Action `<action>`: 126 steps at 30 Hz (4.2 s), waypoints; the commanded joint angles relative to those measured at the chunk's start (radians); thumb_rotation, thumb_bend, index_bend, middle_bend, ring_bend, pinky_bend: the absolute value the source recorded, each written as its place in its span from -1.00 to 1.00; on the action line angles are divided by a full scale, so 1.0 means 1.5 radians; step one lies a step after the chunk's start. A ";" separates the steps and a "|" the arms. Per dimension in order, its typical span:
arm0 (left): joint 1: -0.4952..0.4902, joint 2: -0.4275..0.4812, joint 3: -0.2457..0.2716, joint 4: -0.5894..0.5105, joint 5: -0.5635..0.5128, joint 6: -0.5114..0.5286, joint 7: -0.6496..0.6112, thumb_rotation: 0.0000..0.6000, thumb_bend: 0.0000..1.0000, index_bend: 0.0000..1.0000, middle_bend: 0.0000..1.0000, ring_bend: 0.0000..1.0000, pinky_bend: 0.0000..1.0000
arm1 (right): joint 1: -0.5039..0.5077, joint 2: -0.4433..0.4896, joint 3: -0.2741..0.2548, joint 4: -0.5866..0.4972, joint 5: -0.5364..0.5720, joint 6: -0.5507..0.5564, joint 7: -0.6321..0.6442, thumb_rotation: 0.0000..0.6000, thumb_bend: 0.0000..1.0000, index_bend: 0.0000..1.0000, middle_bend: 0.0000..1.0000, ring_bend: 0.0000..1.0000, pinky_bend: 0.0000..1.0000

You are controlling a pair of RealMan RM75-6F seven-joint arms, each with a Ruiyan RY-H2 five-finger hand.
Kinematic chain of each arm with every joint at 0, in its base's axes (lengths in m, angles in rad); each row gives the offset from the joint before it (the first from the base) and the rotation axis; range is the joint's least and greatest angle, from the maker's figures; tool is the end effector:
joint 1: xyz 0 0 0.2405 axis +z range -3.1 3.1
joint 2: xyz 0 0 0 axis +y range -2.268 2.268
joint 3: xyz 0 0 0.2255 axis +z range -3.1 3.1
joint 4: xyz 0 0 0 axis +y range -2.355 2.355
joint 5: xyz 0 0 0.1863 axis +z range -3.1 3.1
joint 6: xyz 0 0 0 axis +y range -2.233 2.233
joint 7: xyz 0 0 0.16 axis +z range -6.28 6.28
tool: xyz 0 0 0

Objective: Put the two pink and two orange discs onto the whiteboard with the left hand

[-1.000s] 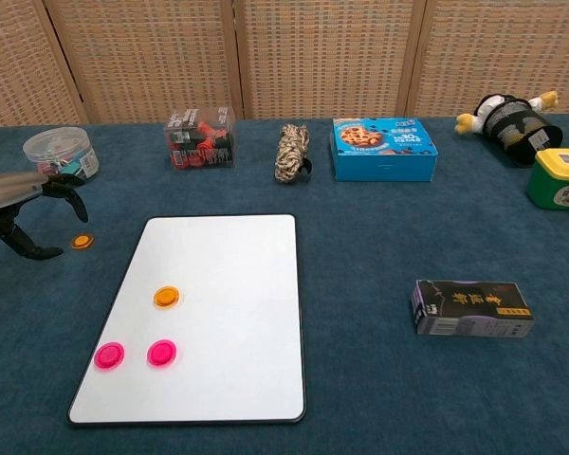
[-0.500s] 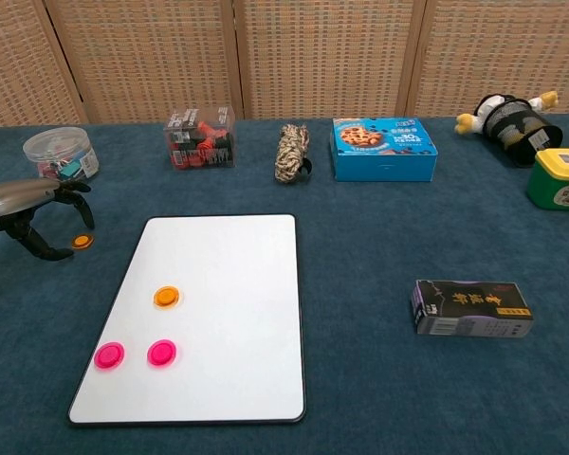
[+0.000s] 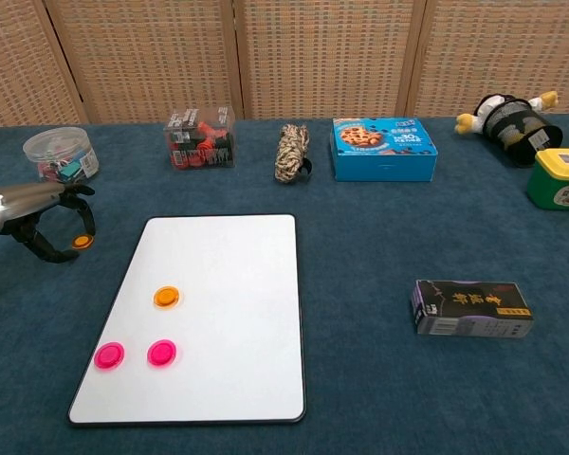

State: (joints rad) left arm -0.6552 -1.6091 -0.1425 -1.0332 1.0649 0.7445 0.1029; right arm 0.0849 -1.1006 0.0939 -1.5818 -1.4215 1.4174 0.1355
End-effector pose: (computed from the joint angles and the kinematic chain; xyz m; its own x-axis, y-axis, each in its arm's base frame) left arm -0.2537 0.3553 0.0060 0.4231 0.4079 0.8091 0.8990 -0.0777 -0.4309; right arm -0.2925 -0.2010 0.1781 0.2997 -0.0120 0.9539 -0.9512 0.0731 0.2998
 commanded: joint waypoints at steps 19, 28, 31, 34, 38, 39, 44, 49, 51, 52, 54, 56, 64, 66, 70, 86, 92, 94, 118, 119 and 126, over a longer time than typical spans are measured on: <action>0.008 -0.002 -0.002 -0.008 -0.014 0.017 0.029 1.00 -0.19 0.39 -1.00 -1.00 -1.00 | 0.000 0.002 -0.001 -0.002 0.000 -0.002 0.005 1.00 -0.94 -1.00 -1.00 -1.00 -1.00; 0.005 -0.015 -0.006 0.009 -0.012 0.015 0.025 1.00 -0.16 0.43 -1.00 -1.00 -1.00 | 0.000 0.002 -0.001 -0.002 -0.001 -0.002 0.005 1.00 -0.94 -1.00 -1.00 -1.00 -1.00; 0.006 -0.019 -0.007 0.010 -0.008 0.021 0.023 1.00 -0.16 0.47 -1.00 -1.00 -1.00 | 0.000 0.002 -0.001 -0.002 -0.001 -0.002 0.006 1.00 -0.94 -1.00 -1.00 -1.00 -1.00; 0.008 -0.024 -0.009 0.014 -0.004 0.032 0.020 1.00 -0.15 0.54 -1.00 -1.00 -1.00 | 0.001 0.002 -0.001 -0.003 -0.001 -0.002 0.005 1.00 -0.94 -1.00 -1.00 -1.00 -1.00; 0.013 -0.031 -0.013 0.020 0.006 0.053 0.014 1.00 -0.14 0.61 -1.00 -1.00 -1.00 | 0.001 0.002 -0.001 -0.003 -0.002 -0.003 0.006 1.00 -0.94 -1.00 -1.00 -1.00 -1.00; 0.013 -0.032 -0.013 0.021 0.009 0.056 0.013 1.00 -0.13 0.62 -1.00 -1.00 -1.00 | 0.002 0.002 -0.001 -0.003 -0.002 -0.004 0.007 1.00 -0.94 -1.00 -1.00 -1.00 -1.00; 0.016 -0.029 -0.017 0.017 0.016 0.066 0.008 1.00 -0.14 0.62 -1.00 -1.00 -1.00 | 0.002 0.003 -0.001 -0.003 -0.002 -0.005 0.007 1.00 -0.94 -1.00 -1.00 -1.00 -1.00; 0.023 -0.006 -0.012 -0.030 0.043 0.090 0.000 1.00 -0.13 0.62 -1.00 -1.00 -1.00 | 0.003 0.003 -0.001 -0.004 -0.002 -0.006 0.007 1.00 -0.94 -1.00 -1.00 -1.00 -1.00; 0.029 0.011 -0.004 -0.065 0.065 0.105 -0.006 1.00 -0.13 0.62 -1.00 -1.00 -1.00 | 0.003 0.003 -0.001 -0.005 -0.002 -0.006 0.007 1.00 -0.94 -1.00 -1.00 -1.00 -1.00; 0.033 0.018 0.002 -0.085 0.079 0.113 -0.009 1.00 -0.14 0.62 -1.00 -1.00 -1.00 | 0.003 0.003 -0.001 -0.005 -0.002 -0.006 0.008 1.00 -0.94 -1.00 -1.00 -1.00 -1.00; 0.042 0.034 0.017 -0.123 0.109 0.131 -0.014 1.00 -0.14 0.62 -1.00 -1.00 -1.00 | 0.003 0.003 -0.001 -0.005 -0.002 -0.006 0.008 1.00 -0.94 -1.00 -1.00 -1.00 -1.00; 0.050 0.043 0.034 -0.154 0.138 0.149 -0.015 1.00 -0.14 0.62 -1.00 -1.00 -1.00 | 0.003 0.004 -0.001 -0.006 -0.002 -0.006 0.009 1.00 -0.94 -1.00 -1.00 -1.00 -1.00; 0.055 0.041 0.061 -0.221 0.192 0.176 0.003 1.00 -0.15 0.62 -1.00 -1.00 -1.00 | 0.002 0.004 -0.002 -0.006 -0.003 -0.005 0.010 1.00 -0.94 -1.00 -1.00 -1.00 -1.00; 0.052 0.034 0.059 -0.231 0.186 0.172 0.024 1.00 -0.15 0.62 -1.00 -1.00 -1.00 | 0.002 0.004 -0.002 -0.006 -0.003 -0.004 0.011 1.00 -0.94 -1.00 -1.00 -1.00 -1.00; 0.052 0.025 0.061 -0.237 0.176 0.169 0.049 1.00 -0.15 0.62 -1.00 -1.00 -1.00 | 0.002 0.004 -0.002 -0.005 -0.003 -0.004 0.015 1.00 -0.94 -1.00 -1.00 -1.00 -1.00; 0.074 -0.006 0.089 -0.198 0.195 0.181 0.048 1.00 -0.15 0.62 -1.00 -1.00 -1.00 | 0.002 0.005 -0.003 -0.004 -0.005 -0.004 0.019 1.00 -0.94 -1.00 -1.00 -1.00 -1.00; 0.080 -0.007 0.096 -0.193 0.204 0.187 0.052 1.00 -0.15 0.62 -1.00 -1.00 -1.00 | 0.002 0.006 -0.003 -0.003 -0.006 -0.004 0.020 1.00 -0.94 -1.00 -1.00 -1.00 -1.00; 0.082 -0.007 0.097 -0.192 0.205 0.188 0.055 1.00 -0.15 0.62 -1.00 -1.00 -1.00 | 0.002 0.006 -0.003 -0.003 -0.006 -0.003 0.020 1.00 -0.94 -1.00 -1.00 -1.00 -1.00; 0.090 -0.002 0.098 -0.193 0.201 0.174 0.067 1.00 -0.24 -0.16 -1.00 -1.00 -1.00 | 0.002 0.006 -0.003 -0.003 -0.007 -0.004 0.023 1.00 -0.94 -1.00 -1.00 -1.00 -1.00; 0.090 -0.001 0.097 -0.195 0.202 0.175 0.065 1.00 -0.25 -0.29 -1.00 -1.00 -1.00 | 0.002 0.006 -0.003 -0.003 -0.007 -0.004 0.023 1.00 -0.94 -1.00 -1.00 -1.00 -1.00; 0.090 0.010 0.094 -0.207 0.201 0.175 0.064 1.00 -0.28 -0.76 -1.00 -1.00 -1.00 | 0.002 0.006 -0.003 -0.003 -0.007 -0.004 0.023 1.00 -0.94 -1.00 -1.00 -1.00 -1.00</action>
State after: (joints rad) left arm -0.5200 -1.5951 -0.0003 -1.3420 1.3683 1.0074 0.1983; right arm 0.0875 -1.0917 0.0887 -1.5866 -1.4315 1.4120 0.1698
